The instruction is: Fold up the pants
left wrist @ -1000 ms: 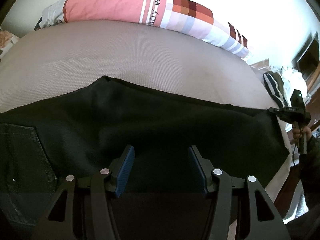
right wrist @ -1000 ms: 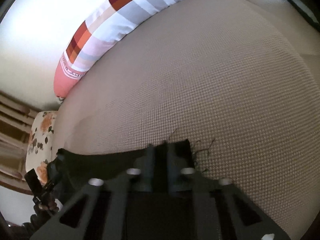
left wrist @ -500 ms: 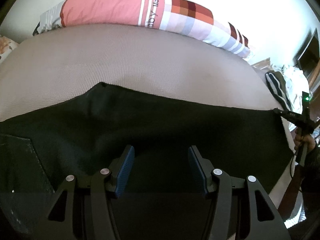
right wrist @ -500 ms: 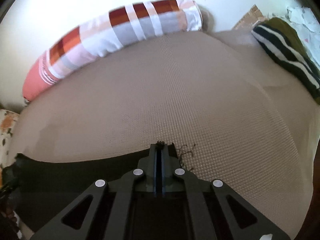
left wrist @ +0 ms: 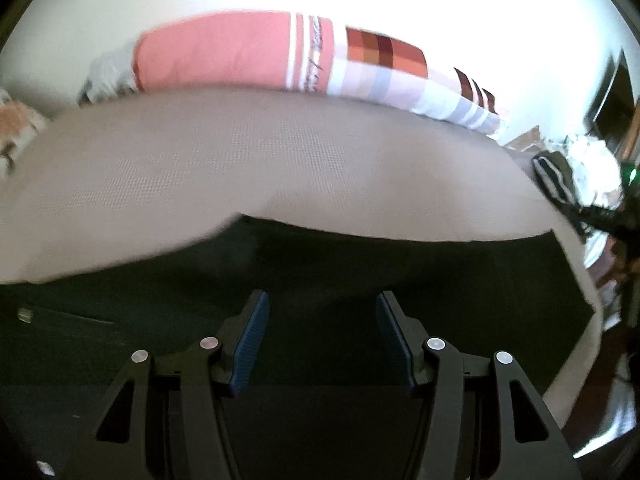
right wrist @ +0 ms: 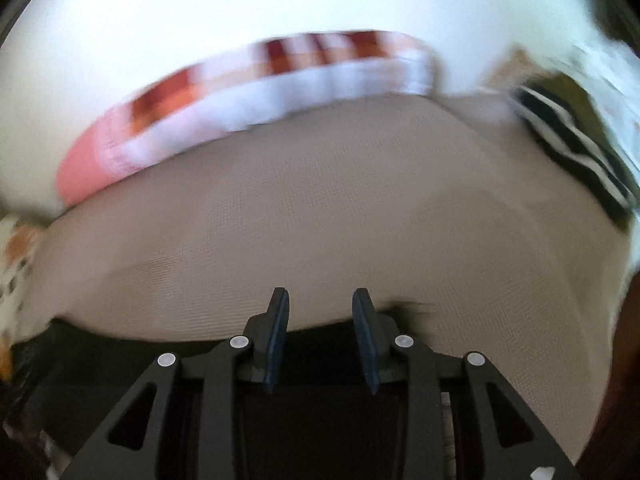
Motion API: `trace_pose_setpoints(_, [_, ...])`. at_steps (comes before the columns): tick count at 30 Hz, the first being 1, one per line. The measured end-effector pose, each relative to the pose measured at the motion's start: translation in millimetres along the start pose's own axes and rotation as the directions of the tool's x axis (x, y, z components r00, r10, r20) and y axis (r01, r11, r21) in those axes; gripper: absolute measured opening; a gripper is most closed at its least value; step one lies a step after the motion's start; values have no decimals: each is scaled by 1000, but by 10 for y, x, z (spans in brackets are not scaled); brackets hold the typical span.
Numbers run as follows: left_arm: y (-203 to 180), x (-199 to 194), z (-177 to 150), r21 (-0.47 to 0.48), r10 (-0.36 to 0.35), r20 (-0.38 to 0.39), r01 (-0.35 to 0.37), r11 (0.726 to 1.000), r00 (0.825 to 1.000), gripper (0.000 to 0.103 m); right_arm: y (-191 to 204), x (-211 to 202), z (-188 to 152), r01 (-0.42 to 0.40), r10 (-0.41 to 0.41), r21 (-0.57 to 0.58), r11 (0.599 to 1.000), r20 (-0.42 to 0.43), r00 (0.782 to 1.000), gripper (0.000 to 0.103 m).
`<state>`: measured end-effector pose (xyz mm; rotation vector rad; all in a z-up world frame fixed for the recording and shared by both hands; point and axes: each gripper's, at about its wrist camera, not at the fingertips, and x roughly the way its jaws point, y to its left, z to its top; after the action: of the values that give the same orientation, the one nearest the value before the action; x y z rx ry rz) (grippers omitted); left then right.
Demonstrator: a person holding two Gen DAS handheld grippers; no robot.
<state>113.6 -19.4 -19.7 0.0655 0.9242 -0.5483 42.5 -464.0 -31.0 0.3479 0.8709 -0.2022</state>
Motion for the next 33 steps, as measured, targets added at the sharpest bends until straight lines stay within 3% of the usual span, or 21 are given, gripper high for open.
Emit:
trace_pose_setpoints(4, [290, -150, -79, -7, 82, 13, -82, 997, 997, 61, 913, 193, 41, -199, 185, -146, 969, -104, 977, 32])
trace_pose_setpoints(6, [462, -204, -126, -35, 108, 4, -108, 993, 994, 61, 1388, 370, 38, -289, 253, -217, 932, -179, 951, 32])
trace_pose_setpoints(9, [731, -328, -202, -89, 148, 0, -148, 985, 989, 61, 2072, 615, 27, -384, 293, -340, 858, -290, 911, 32])
trace_pose_setpoints(14, [989, -451, -322, -134, 186, 3, -184, 974, 982, 61, 2904, 942, 47, -539, 361, -398, 742, -441, 822, 32])
trace_pose_setpoints(17, [1096, -445, -392, -151, 187, -15, -187, 971, 982, 61, 3263, 1114, 33, -603, 379, -396, 693, -511, 771, 32])
trace_pose_setpoints(19, [1132, -444, -432, -147, 186, -16, -186, 971, 982, 61, 3422, 1196, -37, -624, 372, -394, 675, -549, 749, 32])
trace_pose_setpoints(22, [1162, -448, -471, -138, 173, -18, -174, 975, 985, 61, 3638, 1355, -134, -624, 345, -418, 660, -569, 746, 32])
trace_pose_setpoints(25, [1197, -454, -482, -148, 155, -17, -156, 977, 988, 61, 3732, 1461, -172, -655, 346, -403, 639, -610, 713, 31])
trace_pose_setpoints(26, [1213, -460, -483, -152, 151, -15, -152, 977, 988, 61, 3754, 1460, -178, -669, 357, -396, 629, -617, 701, 21])
trace_pose_setpoints(28, [1242, -478, -496, -157, 149, -9, -148, 976, 989, 61, 3785, 1404, -154, -651, 356, -440, 619, -582, 731, 9])
trace_pose_setpoints(31, [1299, -498, -517, -176, 146, 4, -143, 974, 989, 61, 3777, 1403, -133, -601, 345, -470, 646, -523, 779, 6])
trace_pose_setpoints(33, [1343, -494, -534, -187, 146, 11, -142, 972, 989, 61, 3813, 1453, -230, -547, 306, -521, 655, -479, 823, 5])
